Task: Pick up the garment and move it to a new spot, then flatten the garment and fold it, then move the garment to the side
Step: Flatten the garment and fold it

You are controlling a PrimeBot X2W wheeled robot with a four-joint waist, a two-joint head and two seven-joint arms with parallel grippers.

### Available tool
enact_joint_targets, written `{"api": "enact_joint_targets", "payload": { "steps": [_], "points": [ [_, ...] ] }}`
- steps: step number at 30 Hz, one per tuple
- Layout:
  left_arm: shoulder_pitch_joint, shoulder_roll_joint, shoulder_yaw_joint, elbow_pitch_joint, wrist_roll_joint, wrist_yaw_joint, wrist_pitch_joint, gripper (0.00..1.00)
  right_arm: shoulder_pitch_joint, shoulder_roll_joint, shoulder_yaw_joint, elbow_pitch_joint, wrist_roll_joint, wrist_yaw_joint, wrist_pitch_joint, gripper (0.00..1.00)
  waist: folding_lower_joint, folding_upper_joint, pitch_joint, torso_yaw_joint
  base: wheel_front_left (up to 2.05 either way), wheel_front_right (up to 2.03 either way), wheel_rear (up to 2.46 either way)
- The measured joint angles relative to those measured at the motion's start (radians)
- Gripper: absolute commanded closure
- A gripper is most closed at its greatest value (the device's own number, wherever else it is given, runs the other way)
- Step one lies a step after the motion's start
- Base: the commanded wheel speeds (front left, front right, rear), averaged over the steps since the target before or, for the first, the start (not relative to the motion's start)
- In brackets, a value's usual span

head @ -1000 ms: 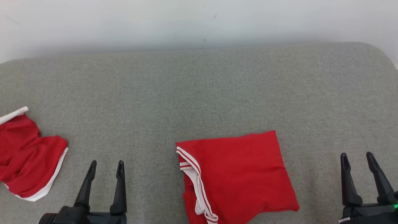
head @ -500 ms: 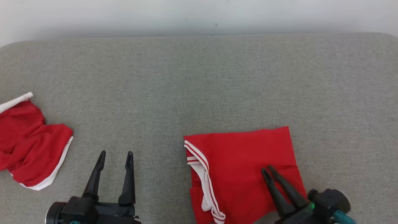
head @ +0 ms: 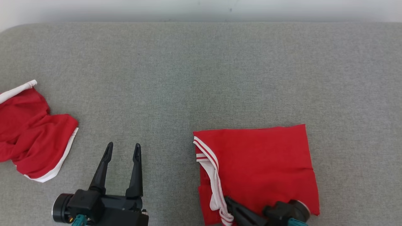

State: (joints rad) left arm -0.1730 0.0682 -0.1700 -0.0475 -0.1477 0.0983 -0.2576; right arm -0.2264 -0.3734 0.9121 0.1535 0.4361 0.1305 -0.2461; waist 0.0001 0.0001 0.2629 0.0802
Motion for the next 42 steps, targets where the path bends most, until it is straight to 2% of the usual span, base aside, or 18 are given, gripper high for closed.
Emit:
{"api": "enact_joint_targets", "payload": {
  "steps": [10, 14, 21, 28, 29, 31, 36, 42],
  "points": [
    [-0.022, -0.010, -0.006, 0.003, -0.002, -0.001, 0.000, 0.00, -0.164, 0.034, 0.196, 0.082, 0.159, 0.000, 0.016, 1.00, 0.0000, -0.0001, 0.028, 0.025, 0.00, 0.00, 0.00],
    [-0.021, -0.011, 0.005, 0.003, -0.001, -0.001, 0.000, 0.00, -0.175, 0.020, 0.177, 0.048, 0.183, 0.000, 0.023, 1.00, 0.0000, 0.0000, 0.026, 0.017, 0.00, 0.00, 0.00],
    [-0.016, -0.010, 0.024, 0.002, 0.002, -0.009, -0.003, 0.00, -0.088, -0.062, 0.103, -0.079, 0.253, 0.000, 0.139, 1.00, 0.0000, 0.0000, 0.017, -0.013, 0.00, 0.00, 0.00],
    [-0.012, 0.000, 0.042, 0.001, 0.009, -0.010, -0.003, 0.00, 0.033, -0.158, -0.036, -0.291, 0.317, 0.000, 0.260, 1.00, 0.0000, 0.0000, 0.008, -0.054, 0.00, 0.00, 0.00],
    [-0.010, 0.005, 0.048, 0.000, 0.011, -0.010, -0.003, 0.00, 0.061, -0.175, -0.105, -0.357, 0.327, 0.000, 0.267, 1.00, -0.0001, 0.0000, 0.004, -0.068, 0.00, 0.00, 0.00],
    [-0.008, 0.010, 0.054, -0.003, 0.011, -0.010, -0.003, 0.00, 0.082, -0.186, -0.187, -0.413, 0.319, 0.000, 0.263, 1.00, 0.0000, 0.0000, 0.000, -0.080, 0.00, 0.00, 0.00],
    [-0.001, 0.021, 0.060, -0.014, 0.012, -0.009, -0.003, 0.00, 0.130, -0.148, -0.405, -0.487, 0.292, 0.000, 0.218, 1.00, 0.0000, 0.0000, -0.014, -0.104, 0.00, 0.00, 0.00],
    [-0.001, 0.030, 0.059, -0.019, 0.016, -0.009, -0.003, 0.00, 0.155, -0.039, -0.641, -0.477, 0.216, 0.000, 0.120, 1.00, -0.0001, 0.0000, -0.038, -0.111, 0.00, 0.00, 0.00]
  ]
}}
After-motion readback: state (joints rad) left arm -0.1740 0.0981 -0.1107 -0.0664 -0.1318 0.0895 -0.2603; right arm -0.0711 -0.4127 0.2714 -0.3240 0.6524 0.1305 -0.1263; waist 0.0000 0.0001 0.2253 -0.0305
